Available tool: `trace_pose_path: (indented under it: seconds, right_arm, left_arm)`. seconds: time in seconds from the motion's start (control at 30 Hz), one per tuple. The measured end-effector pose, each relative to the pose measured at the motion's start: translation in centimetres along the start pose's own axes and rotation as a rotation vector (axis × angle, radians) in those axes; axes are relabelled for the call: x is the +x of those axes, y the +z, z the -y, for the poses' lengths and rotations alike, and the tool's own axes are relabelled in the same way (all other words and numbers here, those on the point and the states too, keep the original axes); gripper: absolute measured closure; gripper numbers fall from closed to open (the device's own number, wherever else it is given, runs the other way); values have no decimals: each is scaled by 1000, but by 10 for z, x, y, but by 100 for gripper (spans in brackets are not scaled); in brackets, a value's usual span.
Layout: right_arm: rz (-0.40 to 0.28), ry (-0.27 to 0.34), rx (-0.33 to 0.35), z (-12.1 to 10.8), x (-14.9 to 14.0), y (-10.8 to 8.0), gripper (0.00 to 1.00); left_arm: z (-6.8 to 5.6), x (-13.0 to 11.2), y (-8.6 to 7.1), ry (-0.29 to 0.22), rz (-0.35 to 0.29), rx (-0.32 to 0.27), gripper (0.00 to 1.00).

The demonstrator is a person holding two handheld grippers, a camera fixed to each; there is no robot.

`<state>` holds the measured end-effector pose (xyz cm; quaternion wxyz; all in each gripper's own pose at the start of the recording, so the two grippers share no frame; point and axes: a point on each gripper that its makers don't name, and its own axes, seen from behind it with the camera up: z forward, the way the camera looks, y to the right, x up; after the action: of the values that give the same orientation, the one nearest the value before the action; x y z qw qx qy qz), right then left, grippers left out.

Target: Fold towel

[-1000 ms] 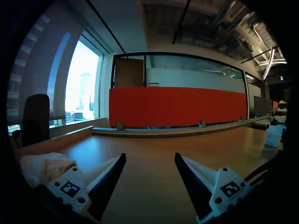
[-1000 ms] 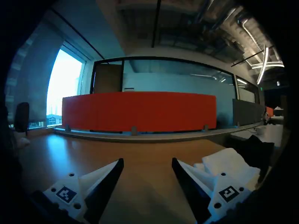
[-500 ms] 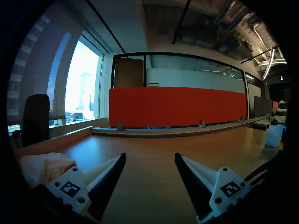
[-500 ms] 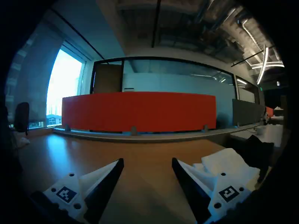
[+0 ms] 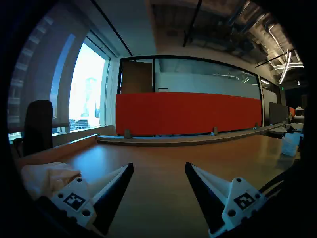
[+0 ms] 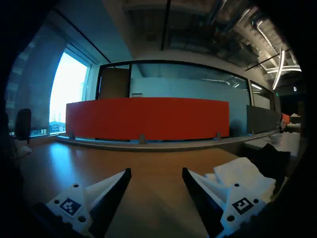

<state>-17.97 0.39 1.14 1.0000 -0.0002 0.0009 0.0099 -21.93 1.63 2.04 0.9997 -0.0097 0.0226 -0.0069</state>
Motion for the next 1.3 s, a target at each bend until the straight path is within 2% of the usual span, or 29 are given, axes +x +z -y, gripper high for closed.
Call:
trace_pose_path:
  seconds: [1.3]
  right_arm:
    - [0,2,-1,-1,2,0,0]
  left_arm:
    - [2,8,-2,1,3,0,3]
